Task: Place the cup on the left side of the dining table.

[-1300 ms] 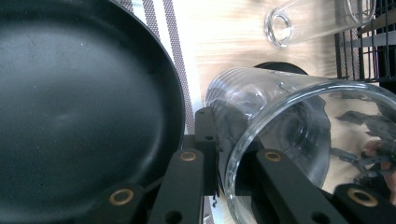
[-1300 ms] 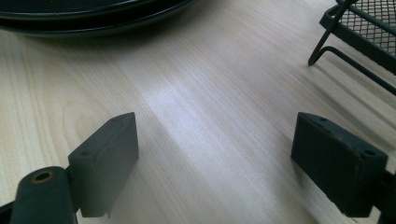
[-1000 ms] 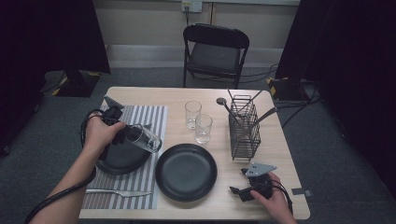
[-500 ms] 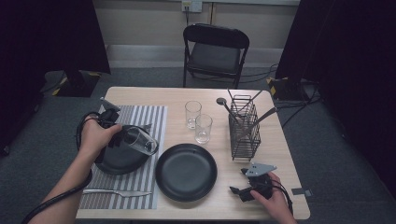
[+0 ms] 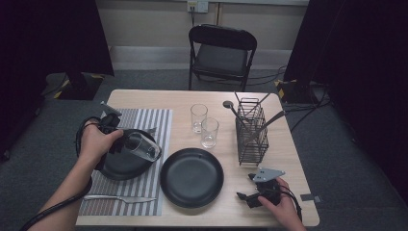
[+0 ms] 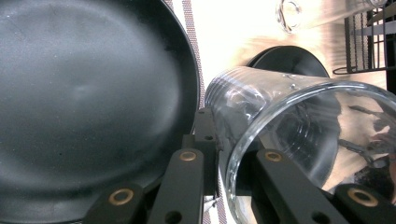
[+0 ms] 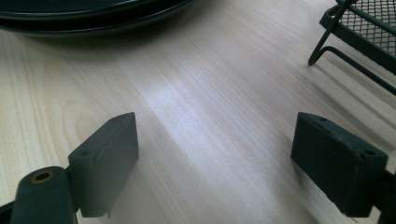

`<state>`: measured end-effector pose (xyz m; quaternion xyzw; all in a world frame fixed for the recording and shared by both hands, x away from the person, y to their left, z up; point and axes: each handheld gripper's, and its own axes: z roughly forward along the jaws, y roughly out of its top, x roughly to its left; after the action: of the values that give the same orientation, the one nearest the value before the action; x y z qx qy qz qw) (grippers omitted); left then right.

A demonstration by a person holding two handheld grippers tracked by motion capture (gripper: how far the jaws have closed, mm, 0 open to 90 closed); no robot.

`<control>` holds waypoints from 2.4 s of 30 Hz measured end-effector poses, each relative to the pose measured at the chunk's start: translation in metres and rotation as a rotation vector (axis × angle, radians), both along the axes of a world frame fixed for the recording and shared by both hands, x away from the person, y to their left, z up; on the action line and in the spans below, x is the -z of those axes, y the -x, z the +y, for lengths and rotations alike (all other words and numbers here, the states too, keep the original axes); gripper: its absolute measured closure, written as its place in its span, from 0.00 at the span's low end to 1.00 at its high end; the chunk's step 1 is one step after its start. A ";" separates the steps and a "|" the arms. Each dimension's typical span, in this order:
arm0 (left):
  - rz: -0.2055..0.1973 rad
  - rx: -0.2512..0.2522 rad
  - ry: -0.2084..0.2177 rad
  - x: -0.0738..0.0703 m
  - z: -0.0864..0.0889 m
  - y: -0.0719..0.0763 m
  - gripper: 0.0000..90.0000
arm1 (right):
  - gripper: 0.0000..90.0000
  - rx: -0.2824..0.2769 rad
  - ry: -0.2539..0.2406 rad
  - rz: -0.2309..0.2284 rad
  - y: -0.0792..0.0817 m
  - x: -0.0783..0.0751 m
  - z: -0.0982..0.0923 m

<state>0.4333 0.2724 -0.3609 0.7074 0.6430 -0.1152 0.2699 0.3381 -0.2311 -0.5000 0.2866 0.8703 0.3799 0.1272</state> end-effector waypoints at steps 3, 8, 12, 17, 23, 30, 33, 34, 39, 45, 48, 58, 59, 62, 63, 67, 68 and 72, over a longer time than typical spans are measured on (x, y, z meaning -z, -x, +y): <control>0.002 -0.003 0.006 0.001 -0.001 0.001 0.94 | 0.16 0.000 0.000 0.000 0.000 0.000 0.000; 0.000 -0.009 0.001 0.003 -0.004 0.003 0.94 | 0.16 0.000 0.000 0.000 0.000 0.000 0.000; 0.003 0.003 0.007 0.003 -0.003 0.005 0.94 | 0.16 0.000 0.000 0.000 0.000 0.000 0.000; -0.004 -0.006 0.007 0.001 -0.001 0.008 0.94 | 0.16 0.000 0.000 0.000 0.000 0.000 0.000; -0.004 -0.008 0.002 0.001 0.004 0.012 0.94 | 0.16 0.000 0.000 0.000 0.000 0.000 0.000; -0.002 -0.006 -0.009 0.003 0.007 0.017 0.94 | 0.16 0.000 0.000 0.000 0.000 0.000 0.000; -0.003 0.002 -0.022 0.002 0.008 0.019 0.94 | 0.16 0.000 0.000 0.000 0.000 0.000 0.000; -0.004 -0.003 -0.020 0.001 0.007 0.019 0.94 | 0.16 0.000 0.000 0.000 0.000 0.000 0.000; -0.005 0.005 -0.021 -0.001 0.009 0.023 0.94 | 0.15 0.000 0.000 0.000 0.000 0.000 0.000; 0.002 0.003 -0.022 0.003 0.012 0.028 0.94 | 0.16 0.000 0.000 0.000 0.000 0.000 0.000; 0.004 0.001 -0.027 0.004 0.014 0.030 0.94 | 0.16 0.000 0.000 0.000 0.000 0.000 0.000; 0.014 0.008 -0.025 0.008 0.017 0.035 0.94 | 0.16 0.000 0.000 0.000 0.000 0.000 0.000; 0.011 0.000 -0.021 0.009 0.016 0.036 0.94 | 0.15 0.000 0.000 0.000 0.000 0.000 0.000; 0.016 0.004 -0.024 0.010 0.017 0.037 0.94 | 0.15 0.000 0.000 0.000 0.000 0.000 0.000; 0.015 0.002 -0.024 0.010 0.017 0.038 0.94 | 0.15 0.000 0.000 0.000 0.000 0.000 0.000; 0.013 0.021 -0.028 0.012 0.018 0.039 0.94 | 0.15 0.000 0.000 0.000 0.000 0.000 0.000; 0.014 0.020 -0.025 0.012 0.018 0.040 0.94 | 0.15 0.000 0.000 0.000 0.000 0.000 0.000; 0.016 0.018 -0.037 0.011 0.019 0.042 0.94 | 0.16 0.000 0.000 0.000 0.000 0.000 0.000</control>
<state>0.3917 0.2909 -0.3722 0.7172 0.6407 -0.1114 0.2506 0.3381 -0.2311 -0.5000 0.2868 0.8702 0.3801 0.1270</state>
